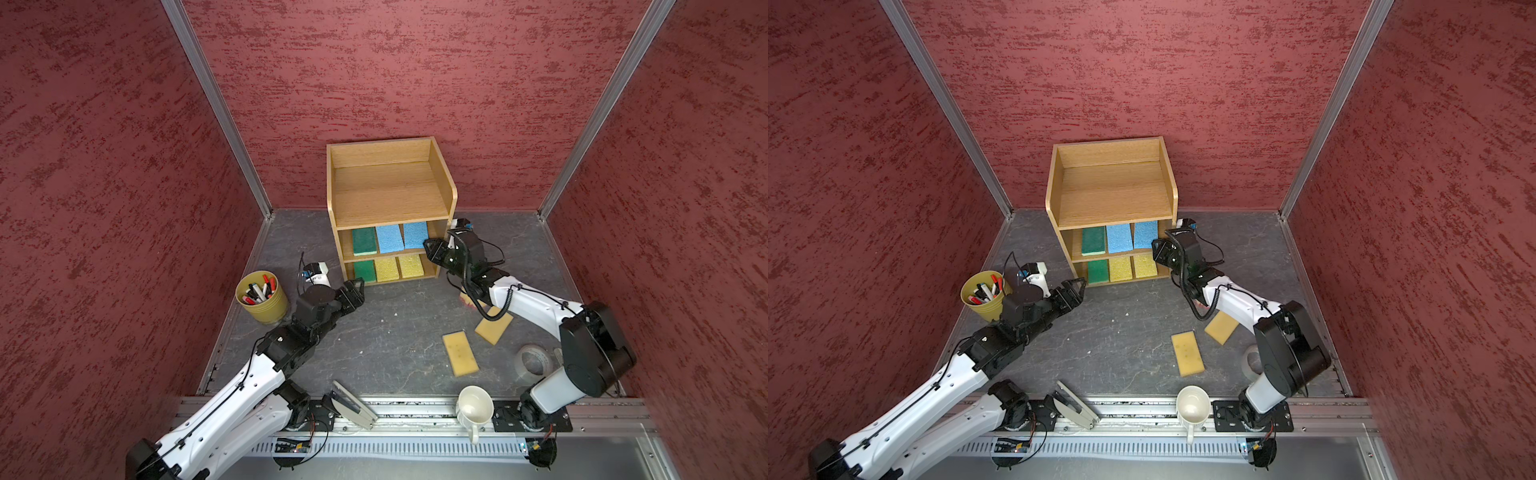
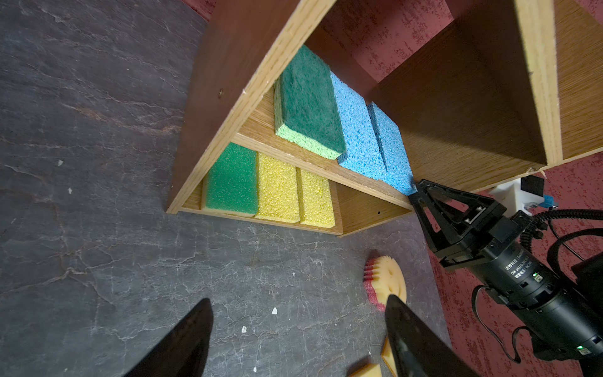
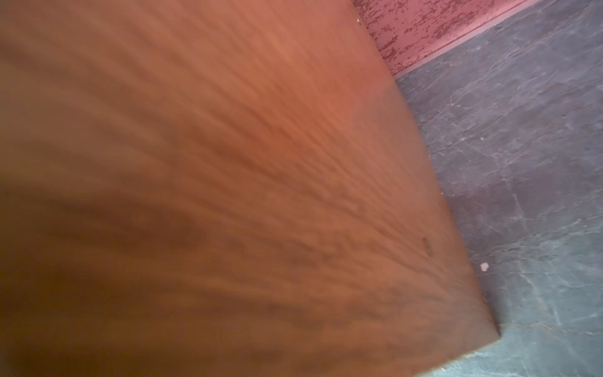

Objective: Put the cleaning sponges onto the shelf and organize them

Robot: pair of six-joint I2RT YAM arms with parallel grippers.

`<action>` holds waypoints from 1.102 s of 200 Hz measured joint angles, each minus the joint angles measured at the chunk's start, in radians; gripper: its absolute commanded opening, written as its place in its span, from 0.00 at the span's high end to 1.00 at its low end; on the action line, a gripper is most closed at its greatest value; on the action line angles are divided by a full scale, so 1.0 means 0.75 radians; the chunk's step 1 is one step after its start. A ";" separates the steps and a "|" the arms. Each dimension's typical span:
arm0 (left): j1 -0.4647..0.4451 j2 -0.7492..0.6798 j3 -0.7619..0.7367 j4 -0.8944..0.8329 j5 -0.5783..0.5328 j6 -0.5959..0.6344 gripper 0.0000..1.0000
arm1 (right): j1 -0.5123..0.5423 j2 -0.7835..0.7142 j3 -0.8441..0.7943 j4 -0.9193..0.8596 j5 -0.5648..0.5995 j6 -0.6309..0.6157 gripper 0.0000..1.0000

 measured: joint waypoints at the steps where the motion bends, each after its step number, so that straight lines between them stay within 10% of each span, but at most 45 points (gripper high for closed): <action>1: 0.000 0.000 0.000 0.000 0.001 0.000 0.17 | 0.001 0.001 0.000 0.001 0.001 0.000 0.69; 67: 0.002 -0.005 -0.001 -0.001 0.006 -0.004 0.17 | 0.002 0.030 0.000 0.035 0.043 0.065 0.91; 220: 0.005 0.009 -0.015 0.001 0.026 -0.015 0.17 | 0.008 0.021 0.000 0.022 0.089 0.007 1.00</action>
